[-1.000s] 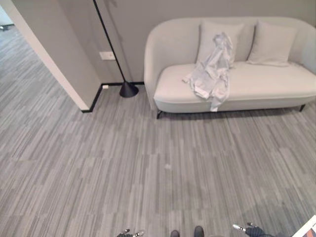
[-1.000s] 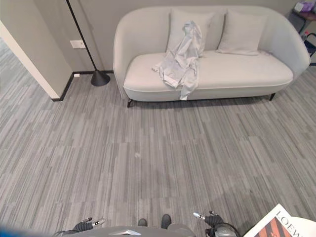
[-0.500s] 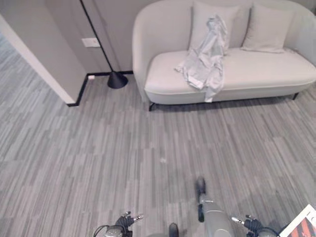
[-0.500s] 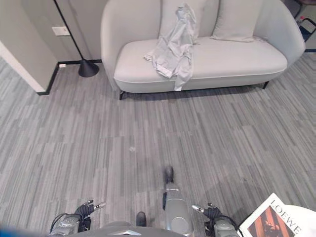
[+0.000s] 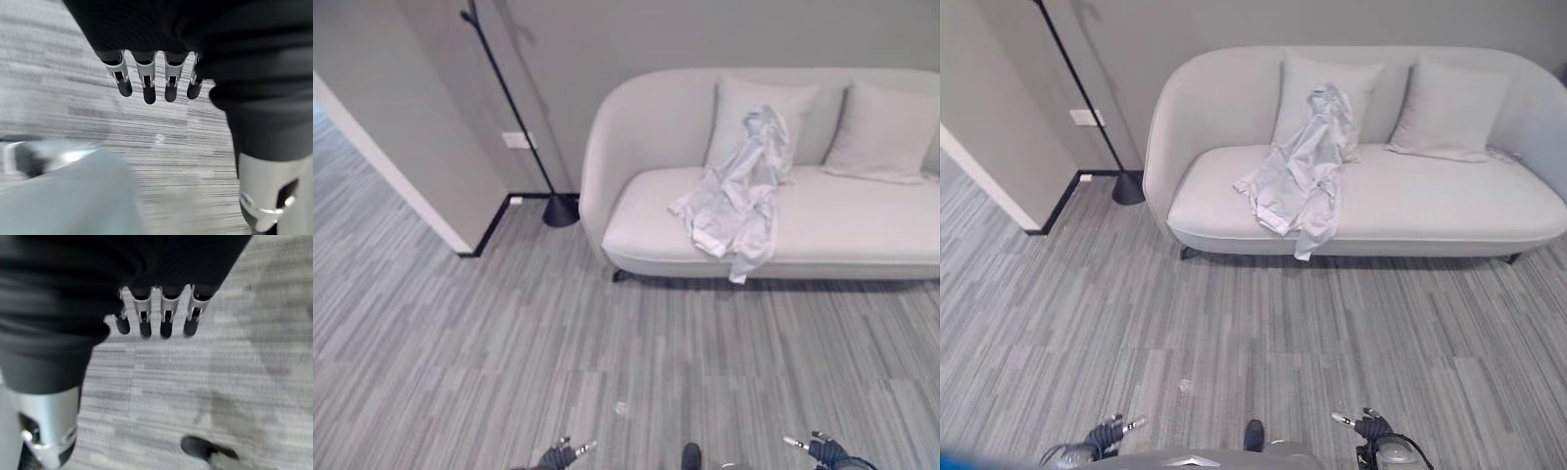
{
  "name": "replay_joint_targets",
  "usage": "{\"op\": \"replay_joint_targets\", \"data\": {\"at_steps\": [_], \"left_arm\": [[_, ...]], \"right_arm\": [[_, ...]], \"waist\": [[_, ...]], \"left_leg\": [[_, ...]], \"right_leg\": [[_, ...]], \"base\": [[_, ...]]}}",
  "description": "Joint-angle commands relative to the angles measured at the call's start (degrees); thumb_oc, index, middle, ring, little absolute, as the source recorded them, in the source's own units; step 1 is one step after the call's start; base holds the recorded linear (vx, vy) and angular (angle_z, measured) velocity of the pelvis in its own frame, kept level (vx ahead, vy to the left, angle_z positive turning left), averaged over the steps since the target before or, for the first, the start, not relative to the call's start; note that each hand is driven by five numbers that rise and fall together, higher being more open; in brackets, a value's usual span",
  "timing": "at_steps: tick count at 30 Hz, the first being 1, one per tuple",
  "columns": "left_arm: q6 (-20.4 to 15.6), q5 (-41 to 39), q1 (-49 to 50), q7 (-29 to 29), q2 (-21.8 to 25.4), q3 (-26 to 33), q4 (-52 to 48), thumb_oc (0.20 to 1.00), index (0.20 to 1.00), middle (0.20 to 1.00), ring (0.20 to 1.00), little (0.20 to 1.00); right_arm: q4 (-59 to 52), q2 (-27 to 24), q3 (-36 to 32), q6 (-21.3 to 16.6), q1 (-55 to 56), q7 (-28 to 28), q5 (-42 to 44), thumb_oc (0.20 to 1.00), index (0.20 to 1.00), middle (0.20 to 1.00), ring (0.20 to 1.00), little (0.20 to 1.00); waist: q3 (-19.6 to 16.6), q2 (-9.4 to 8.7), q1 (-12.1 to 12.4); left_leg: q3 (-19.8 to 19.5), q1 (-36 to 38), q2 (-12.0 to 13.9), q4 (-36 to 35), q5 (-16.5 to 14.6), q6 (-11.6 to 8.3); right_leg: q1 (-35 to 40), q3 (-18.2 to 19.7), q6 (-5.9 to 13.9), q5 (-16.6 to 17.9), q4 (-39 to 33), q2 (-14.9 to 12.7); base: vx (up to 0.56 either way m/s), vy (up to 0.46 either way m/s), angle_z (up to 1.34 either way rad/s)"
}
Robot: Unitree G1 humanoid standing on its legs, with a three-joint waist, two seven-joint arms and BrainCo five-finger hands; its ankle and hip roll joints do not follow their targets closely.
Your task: Hang the clothes on the sofa on the clothes rack.
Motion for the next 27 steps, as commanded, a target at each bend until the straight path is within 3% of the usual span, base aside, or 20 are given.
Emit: {"op": "replay_joint_targets", "data": {"at_steps": [1, 3, 4, 5, 7, 9, 11, 13, 14, 17, 19, 21, 23, 24, 27], "left_arm": [[-1.17, -2.81, -1.83, 0.34, 0.38, 0.16, 0.37, 1.000, 1.000, 1.000, 1.000, 1.000], [-1.37, -2.80, -1.61, 0.46, -0.20, 0.03, 0.88, 1.000, 1.000, 1.000, 1.000, 1.000], [-1.37, -2.80, -1.62, 0.47, -0.20, 0.03, 0.89, 1.000, 1.000, 1.000, 1.000, 1.000], [-1.50, -2.61, -1.19, 0.28, -0.34, -0.04, 0.60, 1.000, 1.000, 1.000, 1.000, 1.000], [-1.52, -2.14, -0.63, 0.20, -0.54, -0.01, 0.91, 1.000, 1.000, 1.000, 1.000, 1.000], [-1.24, -1.93, -0.47, -0.08, -0.58, 0.55, 1.94, 1.000, 1.000, 1.000, 1.000, 1.000], [-1.35, -1.65, 0.37, 0.02, -0.44, 1.39, 2.39, 1.000, 1.000, 1.000, 1.000, 1.000], [-1.62, -1.83, 0.24, 0.14, -0.36, 1.31, 2.46, 1.000, 1.000, 1.000, 1.000, 1.000], [-1.49, -1.38, 0.18, 0.23, -0.21, 1.48, 3.07, 1.000, 1.000, 1.000, 1.000, 1.000], [-1.50, -1.91, -0.40, 0.28, 0.36, 1.43, 2.04, 1.000, 1.000, 1.000, 1.000, 1.000], [-1.40, -2.47, -1.12, 0.48, 0.92, 1.28, 1.22, 1.000, 1.000, 1.000, 1.000, 1.000], [-1.22, -2.43, -1.72, 0.78, 1.83, 0.87, 0.80, 1.000, 1.000, 1.000, 1.000, 1.000], [-1.08, -2.32, -1.62, 0.79, 2.14, 1.02, 0.52, 1.000, 1.000, 1.000, 1.000, 1.000], [-1.13, -2.44, -1.42, 0.85, 2.17, 1.23, 0.27, 1.000, 1.000, 1.000, 1.000, 1.000], [-1.21, -2.68, -1.10, 0.91, 2.10, 1.56, 0.34, 1.000, 1.000, 1.000, 1.000, 1.000]], "right_arm": [[-2.04, -3.30, 0.17, -0.97, -0.16, -0.38, 0.49, 1.000, 1.000, 1.000, 1.000, 1.000], [-1.96, -3.23, 1.09, -1.13, -0.46, -0.53, -0.16, 1.000, 1.000, 1.000, 1.000, 1.000], [-1.96, -3.23, 1.09, -1.13, -0.47, -0.53, -0.16, 1.000, 1.000, 1.000, 1.000, 1.000], [-2.07, -3.32, 1.52, -1.23, -0.61, -0.54, -0.62, 1.000, 1.000, 1.000, 1.000, 1.000], [-1.65, -3.15, 1.45, -1.25, -0.40, -0.65, -1.36, 1.000, 1.000, 1.000, 1.000, 1.000], [-1.07, -2.60, 1.53, -1.09, -0.41, -0.14, -2.00, 1.000, 1.000, 1.000, 1.000, 1.000], [-0.67, -1.67, 1.72, -0.78, 0.57, 0.17, -3.50, 1.000, 1.000, 1.000, 1.000, 1.000], [-0.60, -1.47, 1.63, -0.75, 0.64, 0.14, -3.44, 1.000, 1.000, 1.000, 1.000, 1.000], [-0.28, -0.80, 1.35, -0.35, 0.37, 0.57, -4.12, 1.000, 1.000, 1.000, 1.000, 1.000], [-0.51, -0.49, 1.46, -0.40, -0.21, 0.70, -4.40, 1.000, 1.000, 1.000, 1.000, 1.000], [-1.31, -0.55, 1.53, -0.49, -0.92, 0.72, -3.83, 1.000, 1.000, 1.000, 1.000, 1.000], [-2.59, -0.32, 1.84, -0.53, -1.46, 0.44, -3.17, 1.000, 1.000, 1.000, 1.000, 1.000], [-3.55, -0.08, 1.91, -0.65, -1.17, 0.26, -2.91, 1.000, 1.000, 1.000, 1.000, 1.000], [-3.65, 0.21, 1.92, -0.73, -1.06, 0.21, -2.86, 1.000, 1.000, 1.000, 1.000, 1.000], [-3.55, 0.17, 1.93, -0.60, -0.68, 0.22, -3.22, 1.000, 1.000, 1.000, 1.000, 1.000]], "waist": [[5.84, -0.03, 0.71], [6.67, 0.63, 2.98], [6.63, 0.55, 2.94], [6.58, 2.34, 4.35], [6.66, 3.06, 6.10], [5.64, 3.45, 6.61], [3.36, 3.65, 7.16], [2.79, 2.97, 7.26], [0.93, 1.90, 7.87], [0.05, 1.12, 8.07], [1.11, 1.36, 7.42], [2.91, 2.58, 5.89], [3.45, 3.58, 5.62], [3.42, 4.03, 5.76], [3.19, 4.03, 5.78]], "left_leg": [[2.18, 6.95, -2.57, -25.18, 3.67, 2.54], [1.96, 2.68, -5.52, -40.09, 4.61, 1.23], [1.96, 2.79, -5.62, -40.50, 4.91, 1.24], [0.62, 2.21, -6.76, -51.35, 10.27, 0.13], [0.01, -2.09, -7.98, -58.70, 13.01, -1.28], [1.29, -1.44, -8.01, -59.92, 13.33, -1.45], [-0.13, 1.54, -7.74, -59.92, 16.22, -1.16], [0.47, 2.11, -8.28, -59.29, 15.90, -0.82], [1.14, 3.11, -8.91, -59.21, 14.26, 0.05], [2.00, 5.59, -10.35, -59.32, 11.83, 1.85], [1.68, 7.47, -11.35, -59.00, 10.37, 3.39], [-0.27, 10.21, -11.75, -58.89, 8.42, 5.08], [-0.74, 11.20, -10.87, -58.69, 7.33, 5.43], [-0.86, 11.77, -10.25, -58.57, 6.70, 5.46], [-1.01, 12.81, -9.91, -58.44, 5.32, 5.16]], "right_leg": [[0.39, 4.56, 10.90, 3.49, -1.82, -5.11], [4.56, 5.73, 11.73, 1.10, -2.70, -4.40], [4.50, 5.70, 11.74, 1.13, -2.70, -4.48], [7.44, 7.05, 11.77, -0.65, -2.70, -2.92], [11.03, 9.18, 11.63, -2.77, -2.70, -2.27], [13.26, 10.89, 12.06, -4.09, -2.70, -2.34], [14.61, 11.87, 13.06, -5.75, -2.70, -4.04], [15.44, 11.78, 14.02, -6.01, -2.70, -5.84], [15.23, 11.55, 16.33, -4.52, -1.82, -9.23], [10.79, 11.32, 19.05, 1.20, 7.48, -13.28], [5.89, 12.60, 19.32, 7.51, 16.74, -14.11], [1.03, 14.39, 17.63, 13.17, 27.21, -13.33], [-0.84, 13.48, 17.13, 14.06, 29.57, -14.52], [-1.82, 11.61, 16.88, 13.37, 29.14, -16.40], [-1.66, 7.33, 16.67, 10.68, 23.35, -19.46]], "base": [[0.49, 0.082, -0.37], [0.48, 0.107, -0.33], [0.48, 0.123, -0.27], [0.49, 0.119, -0.24], [0.57, 0.139, -0.42], [0.46, 0.162, -0.99], [0.48, 0.244, -0.78], [0.39, 0.235, -0.27], [0.50, 0.303, -0.15], [0.33, 0.231, -0.46], [0.15, 0.188, -0.11], [0.16, 0.185, 0.34], [0.18, 0.085, 0.69], [0.20, 0.007, 0.52], [0.14, -0.033, 0.00]]}}
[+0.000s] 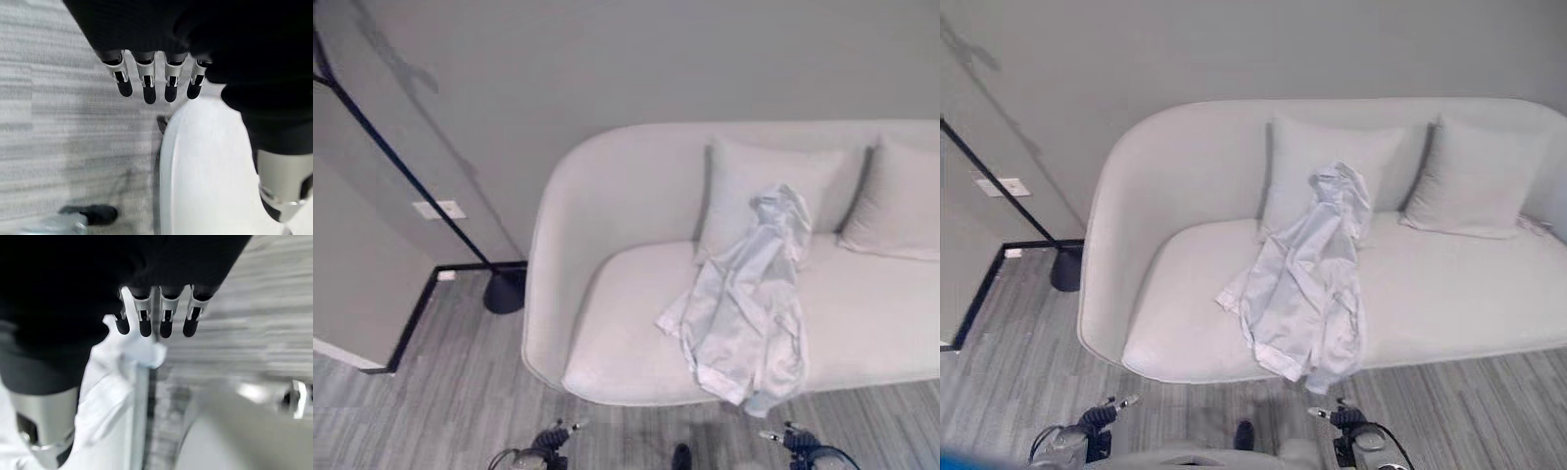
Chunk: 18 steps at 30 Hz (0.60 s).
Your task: Hang the clothes on the sofa on the clothes rack.
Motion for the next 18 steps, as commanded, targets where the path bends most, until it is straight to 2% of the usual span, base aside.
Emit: {"op": "replay_joint_targets", "data": {"at_steps": [1, 3, 4, 5, 6, 7, 9, 12, 18], "left_arm": [[-0.10, -0.49, 0.28, 0.46, 1.54, 3.37, -1.64, 1.000, 1.000, 1.000, 1.000, 1.000], [-0.22, -0.54, 0.22, 0.53, 1.51, 3.24, -0.92, 1.000, 1.000, 1.000, 1.000, 1.000], [-0.39, -0.58, 0.07, 0.63, 1.48, 2.99, -0.48, 1.000, 1.000, 1.000, 1.000, 1.000], [-0.51, -0.73, -0.06, 0.67, 1.53, 3.06, -0.21, 1.000, 1.000, 1.000, 1.000, 1.000], [-0.52, -0.73, -0.06, 0.66, 1.50, 3.07, -0.19, 1.000, 1.000, 1.000, 1.000, 1.000], [-0.65, 0.06, -0.34, 0.50, 1.30, 3.02, 0.08, 1.000, 1.000, 1.000, 1.000, 1.000], [-0.90, 0.74, -0.33, 0.59, 0.88, 2.83, 0.13, 1.000, 1.000, 1.000, 1.000, 1.000], [-0.95, 0.44, -0.72, 0.82, 0.28, 2.23, -0.33, 1.000, 1.000, 1.000, 1.000, 1.000], [-0.70, 0.75, -0.57, 0.78, -0.69, 0.97, -0.97, 1.000, 1.000, 1.000, 1.000, 1.000]], "right_arm": [[-2.65, -2.69, -1.40, -0.33, -1.09, -0.13, -0.09, 1.000, 1.000, 1.000, 1.000, 1.000], [-2.60, -2.78, -1.34, -0.22, -1.54, -0.11, -0.40, 1.000, 1.000, 1.000, 1.000, 1.000], [-2.94, -3.06, -1.28, -0.11, -2.09, -0.17, -0.22, 1.000, 1.000, 1.000, 1.000, 1.000], [-3.01, -3.18, -1.16, -0.14, -2.29, -0.24, -0.04, 1.000, 1.000, 1.000, 1.000, 1.000], [-3.01, -3.21, -1.14, -0.14, -2.29, -0.24, -0.04, 1.000, 1.000, 1.000, 1.000, 1.000], [-2.62, -2.97, -1.43, 0.00, -1.77, -0.25, 0.24, 1.000, 1.000, 1.000, 1.000, 1.000], [-2.24, -3.07, -1.67, -0.09, -0.97, -0.23, 0.31, 1.000, 1.000, 1.000, 1.000, 1.000], [-1.99, -3.91, -1.84, -0.32, -0.65, -0.33, 1.03, 1.000, 1.000, 1.000, 1.000, 1.000], [-1.25, -4.39, -2.10, -0.45, -0.18, -0.33, 1.72, 1.000, 1.000, 1.000, 1.000, 1.000]], "waist": [[3.50, -0.83, 0.08], [3.70, -0.99, -0.44], [4.39, -1.45, -1.71], [4.92, -1.60, -2.51], [5.17, -1.44, -2.56], [5.54, -2.46, -3.66], [4.95, -3.24, -3.69], [3.76, -3.29, -4.07], [2.97, -2.52, -4.67]], "left_leg": [[-0.03, -3.20, 9.69, -0.55, 1.18, -6.78], [-0.05, -1.99, 10.21, -0.80, -0.01, -7.33], [-0.59, -0.05, 9.88, -1.19, -1.15, -7.61], [-1.00, 1.31, 9.83, -1.31, -1.82, -7.84], [-1.06, 1.69, 10.01, -1.33, -2.01, -7.88], [-2.12, 3.32, 9.92, -1.39, -2.70, -8.50], [-2.17, 3.88, 10.46, -1.74, -2.93, -9.22], [-2.21, 3.71, 12.94, -1.97, -2.77, -10.95], [-2.17, 4.31, 15.44, -1.97, -2.36, -12.74]], "right_leg": [[8.28, -6.72, 0.24, 16.50, -21.69, -1.11], [6.63, -8.89, 1.03, 13.90, -29.36, -0.10], [3.21, -8.65, 2.08, 14.94, -35.46, 1.80], [1.80, -8.19, 2.62, 15.84, -37.90, 2.89], [2.26, -8.31, 2.59, 15.81, -38.04, 3.05], [3.87, -6.08, 3.38, 16.70, -42.52, 4.32], [5.65, -5.49, 3.05, 17.04, -43.92, 4.63], [7.16, -6.66, 2.09, 16.34, -44.18, 5.98], [9.25, -8.45, 0.93, 14.40, -44.18, 7.72]], "base": [[0.21, -0.098, -0.07], [0.25, -0.140, -0.07], [0.29, -0.170, -0.25], [0.22, -0.131, -0.32], [0.22, -0.147, -0.24], [0.19, -0.160, 0.06], [0.19, -0.205, 0.65], [0.12, -0.224, 1.03], [0.06, -0.128, 0.00]]}}
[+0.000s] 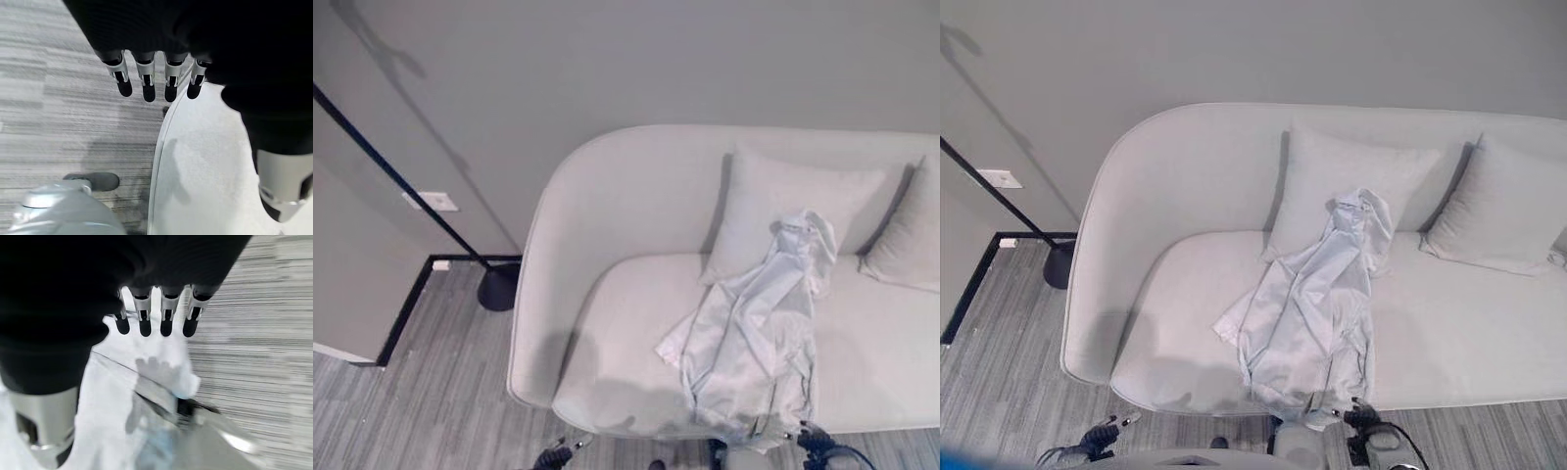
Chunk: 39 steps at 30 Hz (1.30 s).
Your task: Hang the clothes on the sofa on the clothes rack.
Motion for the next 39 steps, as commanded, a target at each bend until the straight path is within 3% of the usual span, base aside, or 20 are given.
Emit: {"op": "replay_joint_targets", "data": {"at_steps": [1, 14, 22, 25, 28, 30, 31, 32, 33, 35, 39], "left_arm": [[-0.58, 0.58, -3.01, 0.18, 1.19, -0.24, 1.46, 1.000, 1.000, 1.000, 1.000, 1.000], [0.02, 1.94, -1.01, -0.55, 0.07, -0.22, 2.77, 1.000, 1.000, 1.000, 1.000, 1.000], [0.18, 1.70, -0.64, -0.72, 0.50, 0.34, 2.66, 1.000, 1.000, 1.000, 1.000, 1.000], [0.20, 0.93, -0.96, -0.50, 0.83, 0.51, 1.92, 1.000, 1.000, 1.000, 1.000, 1.000], [0.24, -0.17, -2.38, -0.09, 0.96, 0.03, 1.51, 1.000, 1.000, 1.000, 1.000, 1.000], [0.25, 0.30, -2.80, 0.08, 0.74, -0.41, 1.64, 1.000, 1.000, 1.000, 1.000, 1.000], [0.25, 0.30, -2.79, 0.08, 0.74, -0.42, 1.64, 1.000, 1.000, 1.000, 1.000, 1.000], [0.39, 1.03, -3.01, -0.28, 0.40, -0.70, 2.53, 1.000, 1.000, 1.000, 1.000, 1.000], [0.25, 1.39, -2.91, -0.36, 0.42, -0.85, 2.71, 1.000, 1.000, 1.000, 1.000, 1.000], [0.34, 1.91, -3.03, -0.70, 0.54, -1.22, 2.86, 1.000, 1.000, 1.000, 1.000, 1.000], [0.41, 2.14, -4.52, -0.32, 2.04, -1.01, 2.70, 1.000, 1.000, 1.000, 1.000, 1.000]], "right_arm": [[0.00, -1.05, -0.32, -0.70, 0.25, -0.19, 1.58, 1.000, 1.000, 1.000, 1.000, 1.000], [0.15, -0.88, -0.66, -0.98, 2.51, -0.26, 1.00, 1.000, 1.000, 1.000, 1.000, 1.000], [-1.13, -1.02, 0.25, -1.13, 2.28, -0.11, 0.42, 1.000, 1.000, 1.000, 1.000, 1.000], [-1.54, -1.38, 1.03, -1.22, 1.75, -0.12, 0.36, 1.000, 1.000, 1.000, 1.000, 1.000], [-1.95, -2.02, 1.70, -1.13, 0.53, -0.32, 0.65, 1.000, 1.000, 1.000, 1.000, 1.000], [-0.73, -2.22, 1.74, -0.75, 0.08, -0.43, 0.55, 1.000, 1.000, 1.000, 1.000, 1.000], [-0.72, -2.22, 1.74, -0.76, 0.09, -0.43, 0.55, 1.000, 1.000, 1.000, 1.000, 1.000], [-0.52, -2.38, 1.73, -0.82, -0.47, -0.17, 0.04, 1.000, 1.000, 1.000, 1.000, 1.000], [-0.53, -2.26, 1.86, -0.69, -0.45, -0.11, -0.12, 1.000, 1.000, 1.000, 1.000, 1.000], [-1.04, -2.10, 1.56, -0.72, -0.67, -0.09, -0.47, 1.000, 1.000, 1.000, 1.000, 1.000], [-3.74, -0.89, 1.81, -1.10, -2.09, -0.21, 0.43, 1.000, 1.000, 1.000, 1.000, 1.000]], "waist": [[0.12, -1.21, -0.41], [-1.90, -0.46, -1.07], [-1.32, -0.46, -0.70], [0.35, -1.29, -0.30], [2.92, -2.61, -0.17], [2.64, -3.38, 0.06], [2.68, -3.38, 0.07], [1.92, -2.67, -0.30], [1.77, -2.29, -0.08], [1.38, -1.81, -0.22], [2.41, -1.39, -0.43]], "left_leg": [[-3.85, -1.35, 8.65, -5.81, 4.82, -7.33], [-1.56, 1.66, 12.02, -5.81, 4.94, -9.97], [-0.71, 2.55, 13.96, -5.81, 6.22, -11.14], [-1.52, -0.74, 14.24, 0.65, 6.38, -11.16], [-3.62, -7.20, 11.84, 10.01, 7.40, -10.90], [-3.49, -8.93, 7.56, 9.14, 2.99, -8.44], [-3.47, -8.91, 7.53, 9.26, 2.87, -8.39], [-3.19, -7.49, 5.06, 5.09, 2.40, -6.93], [-3.77, -7.26, 4.23, 3.96, 2.55, -6.20], [-4.60, -7.00, 3.77, 1.58, 3.26, -5.39], [-4.27, -5.87, 5.04, -2.63, 5.52, -4.40]], "right_leg": [[3.86, 0.65, 5.28, -4.64, 0.00, -1.51], [8.63, -1.38, 4.07, -8.08, 0.00, 0.23], [9.50, -1.92, 3.29, -8.91, 0.00, 1.44], [9.56, -1.92, 2.47, -8.92, 0.00, 1.76], [9.27, -2.54, 1.82, -8.60, 0.00, 1.16], [8.74, -2.58, 2.43, -8.29, 0.00, 0.12], [8.82, -2.58, 2.46, -8.34, 0.00, 0.10], [7.52, -1.96, 2.92, -7.60, 0.12, 0.24], [6.82, -0.73, 3.08, -7.80, 0.80, 0.43], [4.15, 0.06, 3.20, -8.90, 6.30, -0.09], [-1.45, 3.91, 5.34, -9.71, 14.76, -0.92]], "base": [[0.06, -0.093, 0.11], [0.03, -0.040, -0.02], [0.00, -0.065, 0.01], [-0.08, -0.099, -0.02], [-0.09, -0.039, 0.05], [0.02, 0.038, 0.20], [0.04, 0.142, 0.03], [0.03, 0.171, -0.01], [0.04, 0.233, -0.04], [0.01, 0.174, -0.27], [-0.02, 0.050, -0.52]]}}
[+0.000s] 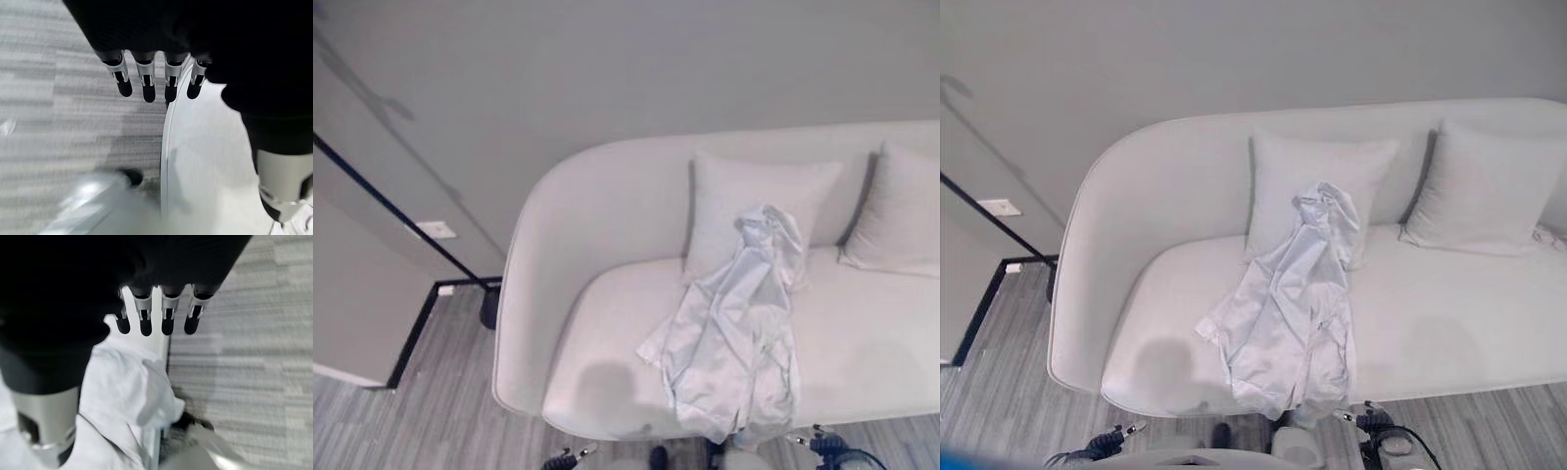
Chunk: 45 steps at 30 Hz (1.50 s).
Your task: Hang the clothes on the sofa on the clothes rack.
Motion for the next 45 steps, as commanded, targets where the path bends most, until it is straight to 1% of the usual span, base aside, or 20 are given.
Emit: {"op": "replay_joint_targets", "data": {"at_steps": [1, 4, 5, 6, 7, 9, 11, 12, 13, 14, 16, 17, 18, 19, 21, 22, 23, 27, 37, 45], "left_arm": [[-0.86, 1.26, -2.11, 0.28, 1.80, 1.34, -0.55, 1.000, 1.000, 1.000, 1.000, 1.000], [-1.08, 0.20, -2.37, 0.76, 2.14, 1.88, -1.31, 1.000, 1.000, 1.000, 1.000, 1.000], [-1.33, -0.67, -2.46, 1.00, 2.23, 2.13, -1.80, 1.000, 1.000, 1.000, 1.000, 1.000], [-1.53, -1.92, -2.26, 1.56, 2.37, 2.60, -2.40, 1.000, 1.000, 1.000, 1.000, 1.000], [-1.71, -2.82, -1.90, 1.77, 2.46, 3.19, -2.20, 1.000, 1.000, 1.000, 1.000, 1.000], [-1.92, -3.06, -1.80, 1.89, 2.48, 3.40, -2.00, 1.000, 1.000, 1.000, 1.000, 1.000], [-2.14, -2.40, -1.37, 1.82, 2.77, 3.64, -1.68, 1.000, 1.000, 1.000, 1.000, 1.000], [-2.40, -2.61, -1.09, 2.08, 2.62, 3.81, -1.78, 1.000, 1.000, 1.000, 1.000, 1.000], [-2.25, -2.87, -0.82, 1.98, 2.20, 3.87, -1.87, 1.000, 1.000, 1.000, 1.000, 1.000], [-2.28, -4.27, -0.68, 2.25, 1.52, 3.77, -2.56, 1.000, 1.000, 1.000, 1.000, 1.000], [-2.20, -4.63, -0.89, 2.28, 0.98, 3.07, -3.85, 1.000, 1.000, 1.000, 1.000, 1.000], [-2.19, -4.63, -0.89, 2.28, 0.97, 3.07, -3.86, 1.000, 1.000, 1.000, 1.000, 1.000], [-2.24, -4.72, -1.47, 2.54, 0.65, 2.64, -4.14, 1.000, 1.000, 1.000, 1.000, 1.000], [-2.20, -4.80, -1.90, 2.57, 0.40, 2.34, -4.51, 1.000, 1.000, 1.000, 1.000, 1.000], [-2.04, -4.51, -2.11, 2.25, 0.46, 2.05, -5.65, 1.000, 1.000, 1.000, 1.000, 1.000], [-2.33, -4.40, -2.04, 2.24, 0.59, 1.87, -6.80, 1.000, 1.000, 1.000, 1.000, 1.000], [-2.51, -4.39, -1.86, 2.21, 0.48, 1.64, -7.77, 1.000, 1.000, 1.000, 1.000, 1.000], [-2.87, -4.63, -1.15, 2.17, 0.73, 1.20, -10.13, 1.000, 1.000, 1.000, 1.000, 1.000], [-4.97, -2.43, 0.79, 3.84, 5.53, 3.04, -26.73, 1.000, 1.000, 1.000, 1.000, 1.000], [-6.54, 2.67, -6.19, 7.62, 10.59, 1.96, -36.58, 1.000, 1.000, 1.000, 1.000, 1.000]], "right_arm": [[-3.26, -0.65, 1.19, -1.14, -2.67, -0.37, 0.53, 1.000, 1.000, 1.000, 1.000, 1.000], [-3.88, -0.72, 1.32, -1.12, -2.98, -0.37, 0.24, 1.000, 1.000, 1.000, 1.000, 1.000], [-4.14, -0.57, 1.40, -0.97, -3.29, -0.37, 0.06, 1.000, 1.000, 1.000, 1.000, 1.000], [-4.24, -0.44, 1.68, -0.66, -3.89, -0.39, -0.58, 1.000, 1.000, 1.000, 1.000, 1.000], [-4.81, -0.27, 1.99, -0.54, -4.22, -0.22, -0.89, 1.000, 1.000, 1.000, 1.000, 1.000], [-4.95, -0.17, 2.28, -0.52, -4.26, -0.19, -0.95, 1.000, 1.000, 1.000, 1.000, 1.000], [-6.16, 0.10, 2.12, -0.62, -3.31, -0.08, -1.10, 1.000, 1.000, 1.000, 1.000, 1.000], [-6.23, -0.06, 2.43, -0.86, -3.26, -0.13, -1.27, 1.000, 1.000, 1.000, 1.000, 1.000], [-6.56, -0.38, 2.49, -0.75, -3.08, -0.03, -1.52, 1.000, 1.000, 1.000, 1.000, 1.000], [-7.59, -1.20, 2.29, -1.10, -2.46, -0.36, -1.41, 1.000, 1.000, 1.000, 1.000, 1.000], [-7.52, -2.31, 1.61, -1.30, -2.10, -1.01, -0.83, 1.000, 1.000, 1.000, 1.000, 1.000], [-7.52, -2.32, 1.61, -1.30, -2.09, -1.00, -0.83, 1.000, 1.000, 1.000, 1.000, 1.000], [-7.20, -2.82, 0.90, -1.47, -2.05, -1.54, -0.11, 1.000, 1.000, 1.000, 1.000, 1.000], [-7.00, -3.19, 0.24, -1.72, -1.88, -1.95, 0.48, 1.000, 1.000, 1.000, 1.000, 1.000], [-6.98, -3.61, -0.50, -1.70, -1.35, -2.31, 1.22, 1.000, 1.000, 1.000, 1.000, 1.000], [-6.75, -3.82, -0.75, -1.68, -1.17, -2.42, 1.46, 1.000, 1.000, 1.000, 1.000, 1.000], [-7.03, -4.54, -0.94, -1.79, -1.08, -2.55, 1.44, 1.000, 1.000, 1.000, 1.000, 1.000], [-8.22, -5.49, -1.99, -2.05, -0.76, -3.10, 1.02, 1.000, 1.000, 1.000, 1.000, 1.000], [-22.75, -8.19, -6.59, -3.97, 1.26, -5.40, -2.21, 1.000, 1.000, 1.000, 1.000, 1.000], [-29.10, -11.57, -4.41, -4.41, -5.30, -7.12, -5.71, 1.000, 1.000, 1.000, 1.000, 1.000]], "waist": [[0.99, -1.23, 0.58], [0.88, -0.80, 1.08], [0.83, -0.75, 1.42], [0.89, -0.78, 1.94], [0.77, -1.20, 1.71], [0.82, -1.56, 1.39], [-0.02, -3.04, 1.41], [-0.28, -3.29, 1.24], [-0.51, -3.00, 1.06], [-0.52, -2.12, 0.70], [-0.34, -1.09, 0.32], [-0.35, -1.05, 0.26], [0.08, -0.78, -0.09], [0.27, -0.82, -0.56], [0.25, -1.14, -1.29], [0.24, -1.19, -1.23], [0.46, -1.12, -0.90], [0.62, 0.14, -1.39], [0.20, 1.10, -3.11], [0.36, 0.91, -3.76]], "left_leg": [[-2.53, -2.42, 4.86, 0.43, 0.04, -5.07], [-2.41, -2.43, 6.10, -0.26, 0.01, -5.65], [-2.40, -2.69, 6.96, -0.54, -0.06, -6.11], [-2.27, -2.03, 8.60, -1.30, -0.50, -6.94], [-1.96, -0.31, 10.18, -2.12, -1.20, -8.08], [-1.97, 0.65, 10.90, -2.12, -1.49, -8.66], [-1.41, 1.37, 11.82, -2.12, -1.94, -10.21], [-0.92, 1.60, 13.40, -2.12, -1.45, -11.21], [-0.72, 1.16, 14.83, -2.12, -0.72, -11.84], [-1.24, 0.44, 17.39, -2.12, 1.06, -12.89], [-1.75, -1.20, 18.83, -2.12, 3.43, -13.31], [-1.82, -1.24, 18.87, -2.12, 3.43, -13.33], [-1.36, -2.39, 19.17, -2.12, 5.65, -13.23], [0.59, -3.50, 19.18, -1.95, 6.87, -12.88], [4.83, -3.64, 18.42, -1.14, 6.38, -12.02], [4.79, -3.65, 16.94, 0.00, 5.33, -11.43], [1.14, -4.59, 13.02, 0.98, 3.11, -10.20], [0.04, -3.31, 10.52, -0.84, 2.21, -9.44], [2.86, -1.75, 9.83, -2.12, 0.43, -9.34], [4.63, -1.29, 9.83, -2.12, -0.51, -9.33]], "right_leg": [[4.02, 2.83, 3.28, -4.24, 4.89, -3.57], [4.73, 2.85, 3.08, -2.51, 2.27, -6.95], [4.29, 2.65, 3.49, -1.02, 0.92, -8.98], [3.43, 1.52, 4.68, 1.64, -2.25, -12.16], [1.34, 0.90, 6.18, 4.28, -4.73, -13.47], [1.42, 1.54, 6.66, 4.87, -5.27, -13.25], [3.58, 1.37, 7.79, 4.07, -7.44, -13.23], [3.86, 1.04, 7.77, 3.40, -6.96, -12.39], [3.86, 0.84, 7.51, 2.85, -6.43, -11.59], [3.84, 0.88, 6.32, 0.64, -5.00, -9.16], [4.43, 0.00, 4.98, -1.87, -4.35, -6.76], [4.43, -0.07, 4.96, -1.89, -4.33, -6.74], [4.88, -0.91, 4.54, -2.43, -4.34, -6.21], [5.10, -1.62, 4.06, -2.82, -4.42, -6.05], [5.46, -2.98, 3.35, -3.00, -4.91, -5.81], [5.48, -3.03, 3.06, -2.87, -5.17, -5.47], [5.45, -2.69, 2.76, -2.28, -5.64, -4.94], [5.62, -2.21, 2.55, -2.36, -5.30, -4.13], [5.77, -0.25, 4.26, -0.24, -7.58, -5.19], [5.37, 1.10, 5.10, 1.20, -9.02, -6.03]], "base": [[0.00, -0.115, -0.14], [0.00, -0.157, -0.16], [0.02, -0.275, -0.15], [0.11, -0.489, -0.08], [0.16, -0.509, -0.19], [0.12, -0.296, -0.30], [0.14, -0.349, 0.09], [0.14, -0.399, 0.41], [0.11, -0.557, 0.34], [0.05, -0.485, 0.05], [0.00, -0.361, 0.10], [-0.03, -0.198, 0.32], [-0.05, -0.149, 0.29], [-0.06, -0.203, 0.25], [-0.03, -0.168, 0.42], [0.01, -0.182, 0.38], [0.03, -0.130, 0.14], [0.03, -0.004, -0.11], [0.03, 0.053, -0.13], [0.00, 0.019, -0.16]]}}
